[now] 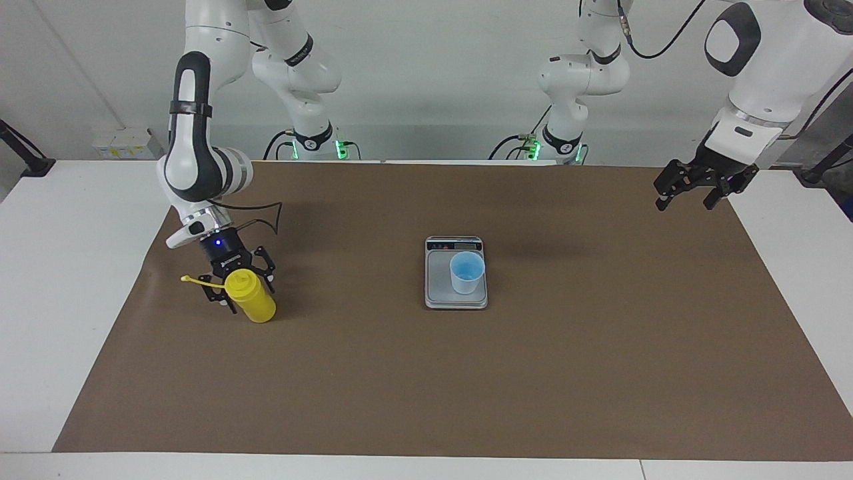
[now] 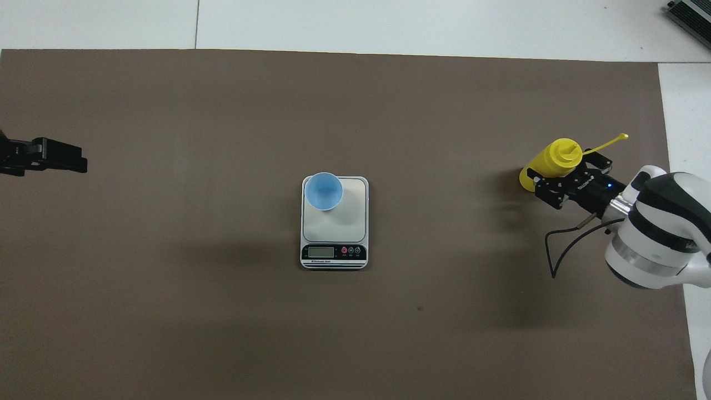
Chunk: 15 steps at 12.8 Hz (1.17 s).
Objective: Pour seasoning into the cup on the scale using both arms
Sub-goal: 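Lower the yellow bottle onto the table with the right gripper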
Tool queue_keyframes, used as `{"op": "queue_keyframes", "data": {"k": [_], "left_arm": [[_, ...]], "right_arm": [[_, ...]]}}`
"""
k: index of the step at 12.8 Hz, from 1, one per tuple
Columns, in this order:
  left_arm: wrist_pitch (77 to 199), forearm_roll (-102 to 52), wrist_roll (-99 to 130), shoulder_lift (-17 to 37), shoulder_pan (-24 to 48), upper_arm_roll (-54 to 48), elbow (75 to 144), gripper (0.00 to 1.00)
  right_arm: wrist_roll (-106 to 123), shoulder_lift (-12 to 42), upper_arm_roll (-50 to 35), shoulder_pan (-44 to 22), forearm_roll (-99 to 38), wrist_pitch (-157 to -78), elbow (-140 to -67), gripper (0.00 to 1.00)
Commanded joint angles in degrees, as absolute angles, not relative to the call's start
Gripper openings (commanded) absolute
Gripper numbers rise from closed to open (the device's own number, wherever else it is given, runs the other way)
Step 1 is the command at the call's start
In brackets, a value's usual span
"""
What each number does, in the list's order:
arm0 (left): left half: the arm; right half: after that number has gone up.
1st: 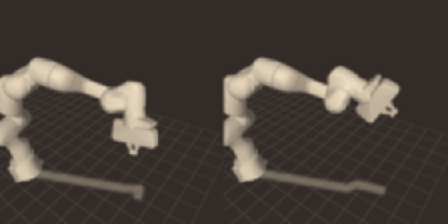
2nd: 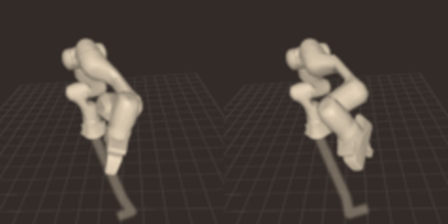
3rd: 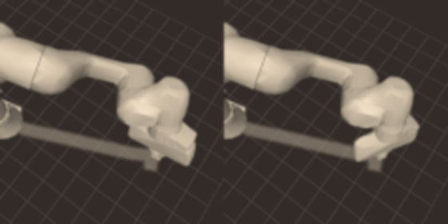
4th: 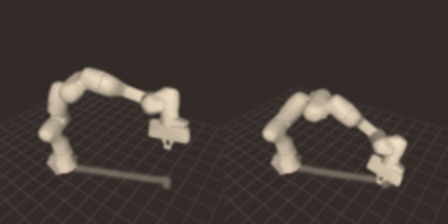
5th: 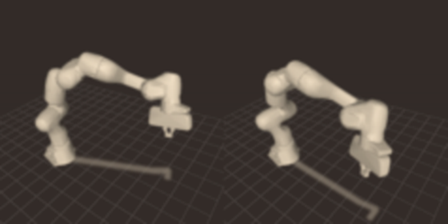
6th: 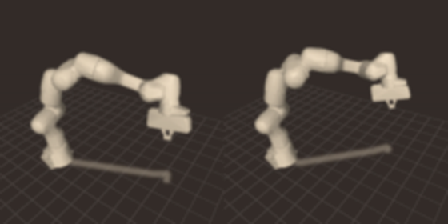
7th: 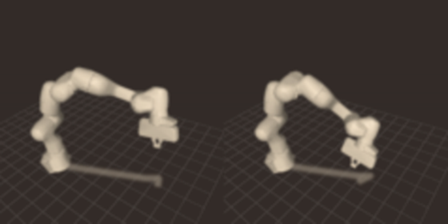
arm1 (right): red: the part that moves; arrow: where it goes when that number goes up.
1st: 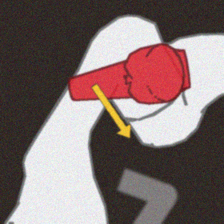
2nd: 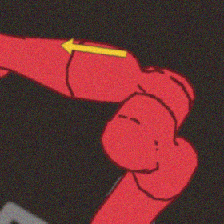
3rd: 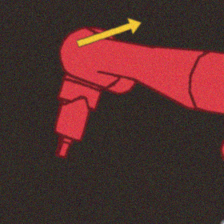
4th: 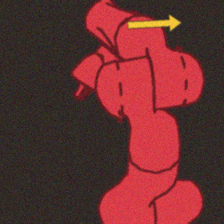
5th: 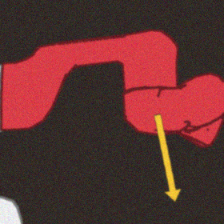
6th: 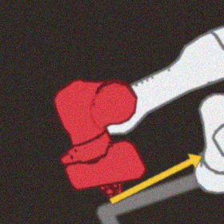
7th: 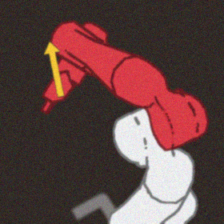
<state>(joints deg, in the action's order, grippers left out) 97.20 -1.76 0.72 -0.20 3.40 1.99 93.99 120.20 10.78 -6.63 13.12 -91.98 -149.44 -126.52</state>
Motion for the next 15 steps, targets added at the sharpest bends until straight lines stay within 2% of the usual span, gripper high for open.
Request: {"op": "queue_keyframes", "data": {"k": [1, 7, 15], "left_arm": [[97.0, -2.5, 0.4, -1.3, 3.3, 2.1, 94.9, 1.0], [97.0, -2.5, 0.4, -1.3, 3.3, 2.1, 94.9, 1.0], [97.0, -2.5, 0.4, -1.3, 3.3, 2.1, 94.9, 1.0]], "right_arm": [[121.7, 8.8, -7.3, 15.4, -93.7, -147.2, -128.4, 1.0], [121.6, 6.9, -6.9, 16.4, -92.9, -148.2, -133.8, 1.0], [121.2, 6.3, -6.8, 17.8, -88.9, -152.9, -135.2, 1.0]]}}
